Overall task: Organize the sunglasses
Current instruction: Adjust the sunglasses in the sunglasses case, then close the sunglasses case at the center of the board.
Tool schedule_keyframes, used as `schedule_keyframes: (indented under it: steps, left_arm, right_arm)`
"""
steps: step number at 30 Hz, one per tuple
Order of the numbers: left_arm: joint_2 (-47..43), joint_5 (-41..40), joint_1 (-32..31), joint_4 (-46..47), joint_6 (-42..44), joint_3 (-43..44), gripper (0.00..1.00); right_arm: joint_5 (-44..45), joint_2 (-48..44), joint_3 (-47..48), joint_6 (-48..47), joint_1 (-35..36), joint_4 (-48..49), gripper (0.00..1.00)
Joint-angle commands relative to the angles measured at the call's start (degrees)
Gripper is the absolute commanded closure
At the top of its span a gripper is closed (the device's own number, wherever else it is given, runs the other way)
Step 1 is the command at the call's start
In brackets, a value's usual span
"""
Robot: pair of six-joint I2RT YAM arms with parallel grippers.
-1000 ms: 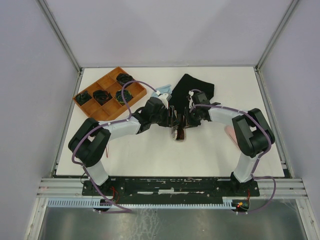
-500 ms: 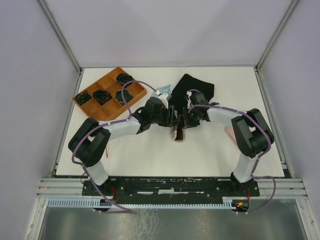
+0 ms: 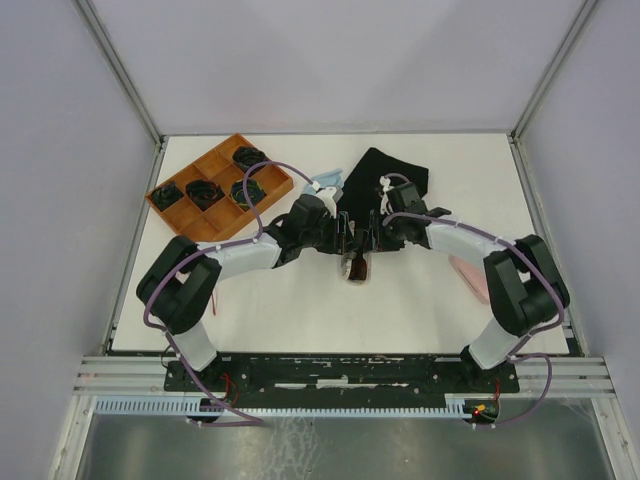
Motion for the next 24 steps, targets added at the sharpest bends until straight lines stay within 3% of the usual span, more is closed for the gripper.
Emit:
schedule_keyframes:
  steps: [1,5,13,24]
  left_arm:
    - [-2.54,-0.28,0.16,1.13,0.78,-0.28,0.42]
    - [-2.32,-0.17,0.13,0.96,0.78,0.05,0.41]
    - [-2.42,0.03,0.13,0.7,0.6,0.3,0.41]
    - [-1.93,0.88,0.15,0.78,0.26,0.48,0.44]
  right_arm:
    - [1.92,-6.45,-3.38,1.17,-1.03,3.23,0.63]
    - [2.61,-7.14,-6.39,2.85,-2.44,5.48,0.64]
    - [-1.18,-2.01,-7.96,6.69,-3.78,10.72,0.81]
    - [-6.03,2.1,-5.85,6.82,-3.76,12.29,0.81]
